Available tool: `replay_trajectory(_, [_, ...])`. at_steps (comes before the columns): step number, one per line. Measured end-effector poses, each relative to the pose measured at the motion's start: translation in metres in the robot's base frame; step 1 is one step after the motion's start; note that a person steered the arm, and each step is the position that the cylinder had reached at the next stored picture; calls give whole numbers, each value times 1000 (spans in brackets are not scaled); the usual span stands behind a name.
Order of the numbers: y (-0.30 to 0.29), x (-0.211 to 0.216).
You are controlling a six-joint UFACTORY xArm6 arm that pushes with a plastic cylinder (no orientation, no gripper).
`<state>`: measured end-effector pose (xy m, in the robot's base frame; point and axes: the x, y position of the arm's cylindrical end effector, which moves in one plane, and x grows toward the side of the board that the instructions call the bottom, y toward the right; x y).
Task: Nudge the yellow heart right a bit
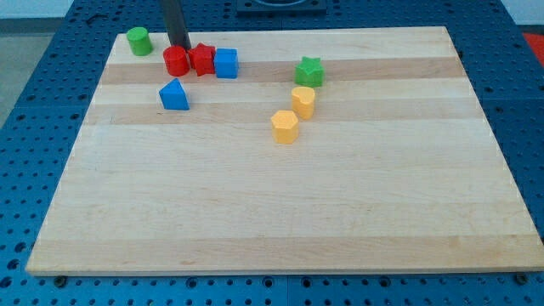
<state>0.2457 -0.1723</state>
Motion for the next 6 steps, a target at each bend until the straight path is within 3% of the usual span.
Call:
replay_trajectory(1, [2,-18])
replay_trajectory(4, [140,-20])
replay_trajectory(6, [131,60])
